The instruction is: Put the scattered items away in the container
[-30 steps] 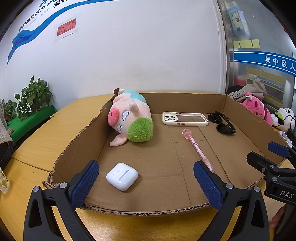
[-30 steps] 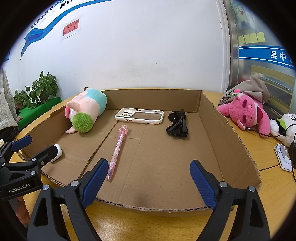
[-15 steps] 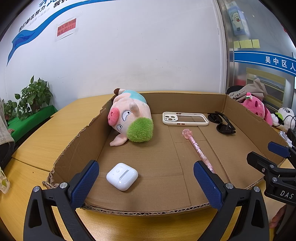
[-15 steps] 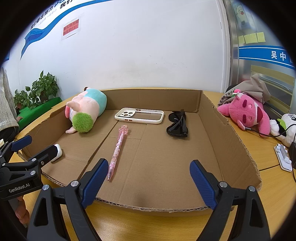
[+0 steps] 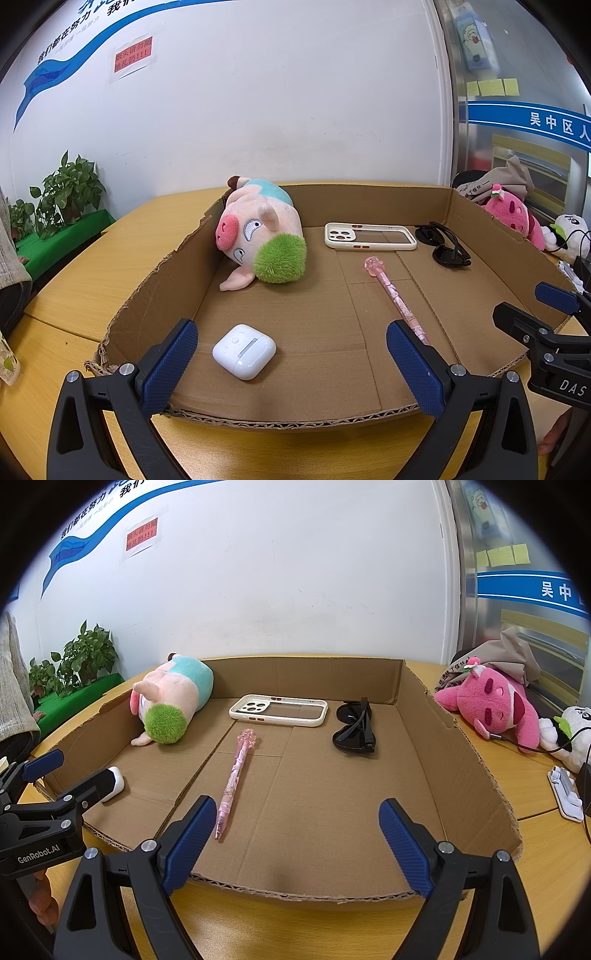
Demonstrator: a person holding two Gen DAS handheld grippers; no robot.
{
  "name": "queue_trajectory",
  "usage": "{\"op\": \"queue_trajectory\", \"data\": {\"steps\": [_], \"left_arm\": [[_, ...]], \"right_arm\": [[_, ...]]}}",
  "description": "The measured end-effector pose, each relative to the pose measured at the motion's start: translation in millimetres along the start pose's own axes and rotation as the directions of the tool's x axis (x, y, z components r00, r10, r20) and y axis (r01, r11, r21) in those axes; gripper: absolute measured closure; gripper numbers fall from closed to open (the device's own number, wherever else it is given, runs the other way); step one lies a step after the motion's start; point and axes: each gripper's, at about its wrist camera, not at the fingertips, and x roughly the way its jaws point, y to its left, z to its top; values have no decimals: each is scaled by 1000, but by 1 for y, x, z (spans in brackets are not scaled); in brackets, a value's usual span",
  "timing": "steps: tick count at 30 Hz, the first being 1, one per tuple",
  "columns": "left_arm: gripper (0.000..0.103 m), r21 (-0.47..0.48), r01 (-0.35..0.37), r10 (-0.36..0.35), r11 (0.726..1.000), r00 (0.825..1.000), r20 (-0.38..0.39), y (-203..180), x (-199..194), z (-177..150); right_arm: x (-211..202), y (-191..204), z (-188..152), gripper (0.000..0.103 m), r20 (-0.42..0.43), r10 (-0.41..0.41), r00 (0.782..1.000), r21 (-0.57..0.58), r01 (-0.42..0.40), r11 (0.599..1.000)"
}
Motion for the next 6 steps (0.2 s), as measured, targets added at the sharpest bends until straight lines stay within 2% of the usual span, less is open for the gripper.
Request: {"op": "queue_trajectory", "data": {"steps": [6], "left_arm": [[0, -3, -7, 7, 1000, 1000, -2, 0, -1, -2]], "right_arm": [[0, 0, 0, 13, -1, 0, 1000, 0, 0, 1000]]}}
